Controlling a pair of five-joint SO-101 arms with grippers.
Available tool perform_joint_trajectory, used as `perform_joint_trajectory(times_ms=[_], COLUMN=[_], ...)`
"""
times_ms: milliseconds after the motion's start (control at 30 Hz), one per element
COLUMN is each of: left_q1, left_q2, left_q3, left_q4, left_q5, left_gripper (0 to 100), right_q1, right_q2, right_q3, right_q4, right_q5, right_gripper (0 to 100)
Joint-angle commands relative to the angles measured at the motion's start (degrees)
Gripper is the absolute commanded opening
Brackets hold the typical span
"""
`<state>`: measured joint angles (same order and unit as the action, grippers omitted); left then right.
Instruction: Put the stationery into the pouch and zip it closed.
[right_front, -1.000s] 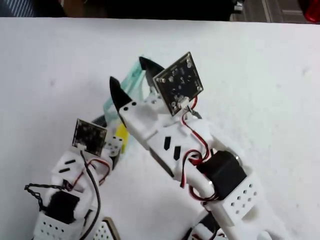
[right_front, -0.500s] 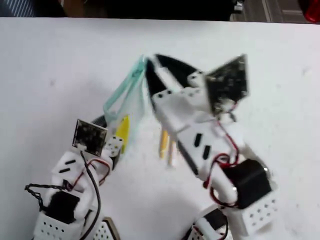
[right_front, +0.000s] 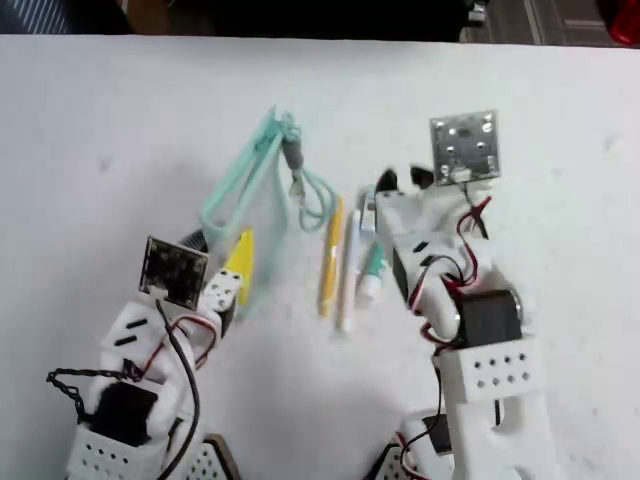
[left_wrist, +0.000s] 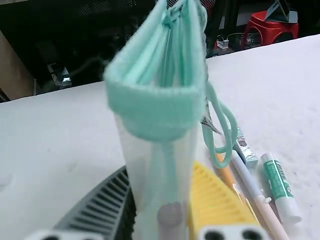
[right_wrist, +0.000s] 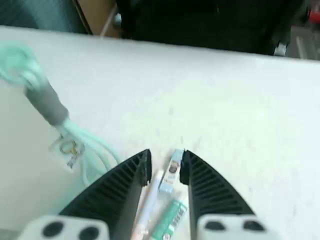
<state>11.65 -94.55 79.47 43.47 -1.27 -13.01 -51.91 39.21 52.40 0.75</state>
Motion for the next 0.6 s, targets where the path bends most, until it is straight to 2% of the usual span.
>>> perform_joint_trajectory(times_ms=[0, 133, 400, 567], left_q1=[-3.3, -4.7, -4.6, -4.7], left_q2=[0.4, 0.4, 0.4, 0.4], left_q3=[-0.7, -0.7, -0.7, -0.6], left_q4=[-1.8, -1.8, -2.5, -2.5], left_q5=[0.4, 0.4, 0.4, 0.4], left_gripper=[12, 12, 12, 12], right_q1=[0.4, -1.5, -3.1, -5.8], right_q2=[-0.6, 5.3, 31.0, 44.2], right_q3=[2.4, 3.1, -7.9, -12.0], right_q4=[-2.7, -4.5, -0.7, -6.6], right_q5=[0.0, 0.0, -0.4, -0.5], right_gripper=[7.7, 7.5, 7.7, 7.7])
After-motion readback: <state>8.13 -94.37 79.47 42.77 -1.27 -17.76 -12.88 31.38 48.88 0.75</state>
